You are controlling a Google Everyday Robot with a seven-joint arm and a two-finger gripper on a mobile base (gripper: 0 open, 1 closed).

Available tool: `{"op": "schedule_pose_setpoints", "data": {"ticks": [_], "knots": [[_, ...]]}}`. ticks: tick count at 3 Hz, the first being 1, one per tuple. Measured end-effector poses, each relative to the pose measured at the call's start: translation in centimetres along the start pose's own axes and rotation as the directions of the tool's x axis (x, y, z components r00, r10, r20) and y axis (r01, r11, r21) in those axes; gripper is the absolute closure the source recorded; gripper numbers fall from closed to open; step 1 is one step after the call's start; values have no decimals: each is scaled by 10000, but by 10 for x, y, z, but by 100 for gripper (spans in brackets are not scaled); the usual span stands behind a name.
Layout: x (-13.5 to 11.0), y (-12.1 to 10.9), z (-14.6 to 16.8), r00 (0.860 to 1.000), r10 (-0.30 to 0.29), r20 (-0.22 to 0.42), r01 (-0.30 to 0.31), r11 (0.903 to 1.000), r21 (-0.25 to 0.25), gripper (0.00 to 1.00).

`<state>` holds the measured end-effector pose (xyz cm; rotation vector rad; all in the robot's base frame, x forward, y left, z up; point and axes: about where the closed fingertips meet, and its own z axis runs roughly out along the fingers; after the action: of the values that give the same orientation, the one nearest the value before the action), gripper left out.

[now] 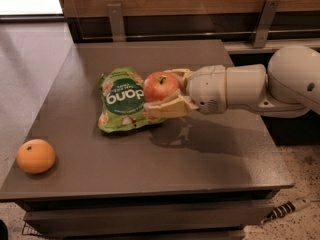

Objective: Move apple near orange

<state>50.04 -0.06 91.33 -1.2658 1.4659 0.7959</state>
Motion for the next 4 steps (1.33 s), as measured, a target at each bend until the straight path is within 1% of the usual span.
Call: {"op": "schedule_pose_setpoints", "data": {"ticks": [1,2,3,4], "knots": [[-3,23,21,9998,124,-173,-127,9998,-151,100],[-4,51,46,9996,161,-241,-166,9997,-191,100],[6,83,75,9994,248,-248,-257,9990,-367,100],[27,111,102,9992,207,-342,-236,9959,-875,100]]}}
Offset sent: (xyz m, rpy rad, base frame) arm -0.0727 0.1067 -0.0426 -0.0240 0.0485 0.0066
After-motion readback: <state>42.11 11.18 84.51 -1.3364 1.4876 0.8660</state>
